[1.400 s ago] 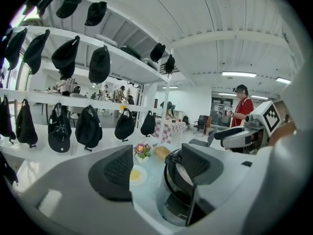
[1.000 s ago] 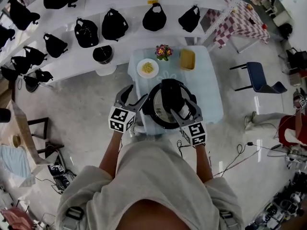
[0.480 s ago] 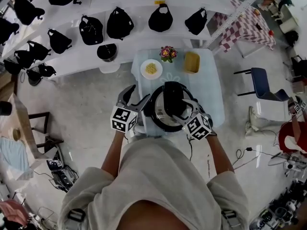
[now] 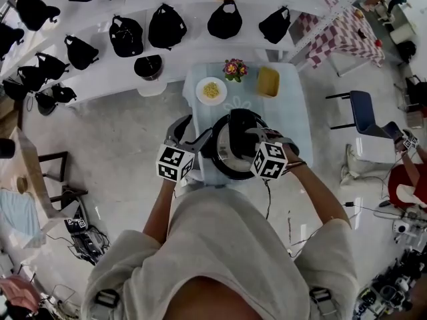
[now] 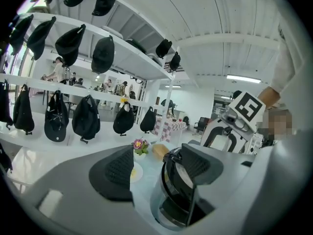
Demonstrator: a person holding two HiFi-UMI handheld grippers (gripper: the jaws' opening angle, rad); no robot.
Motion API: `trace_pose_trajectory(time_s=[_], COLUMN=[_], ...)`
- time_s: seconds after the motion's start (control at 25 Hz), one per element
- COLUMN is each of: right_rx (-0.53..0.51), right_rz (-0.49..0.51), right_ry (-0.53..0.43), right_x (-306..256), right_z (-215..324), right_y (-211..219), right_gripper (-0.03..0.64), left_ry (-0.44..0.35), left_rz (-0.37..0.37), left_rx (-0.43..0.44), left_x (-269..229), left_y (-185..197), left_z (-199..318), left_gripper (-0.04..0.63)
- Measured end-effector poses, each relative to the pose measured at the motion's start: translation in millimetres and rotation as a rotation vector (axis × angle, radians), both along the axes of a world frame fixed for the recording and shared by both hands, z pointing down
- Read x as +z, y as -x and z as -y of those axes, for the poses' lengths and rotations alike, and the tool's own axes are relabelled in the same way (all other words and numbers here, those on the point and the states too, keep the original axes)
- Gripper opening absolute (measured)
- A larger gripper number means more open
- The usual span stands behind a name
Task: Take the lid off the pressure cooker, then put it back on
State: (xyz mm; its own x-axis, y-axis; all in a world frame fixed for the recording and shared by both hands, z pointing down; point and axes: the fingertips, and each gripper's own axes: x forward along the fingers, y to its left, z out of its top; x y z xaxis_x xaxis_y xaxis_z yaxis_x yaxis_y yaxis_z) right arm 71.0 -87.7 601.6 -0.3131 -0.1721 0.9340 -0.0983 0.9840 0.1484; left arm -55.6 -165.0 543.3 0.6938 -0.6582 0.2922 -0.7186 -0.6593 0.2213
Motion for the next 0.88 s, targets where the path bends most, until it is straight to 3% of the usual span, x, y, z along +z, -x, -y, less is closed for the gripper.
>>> trace_pose_trajectory(time_s=[0.24,0.4,0.88], right_rx=[-0.133,-0.152,-0.132], right_rz=[-0.111,-0.136,-0.141], right_ry=[0.148,0.234,0.251], right_x=[10.7,13.4,13.3], right_z=[-5.8,-9.0,-10.2], right_y=[5.1,6.1,8.4], right_gripper=[0.287,0.275,0.268], left_ry=[0.006,0.014,-0.011], left_rz=[-0.016,-0.021,-0.019], left_rx=[-0.026,-0.035,-0.039], left_x=[2.0,3.8,-6.6], left_y=[5.1,4.9,4.4], left_z=[-2.3,-5.1,-2.0], left_gripper=[0.296,0.296,0.296])
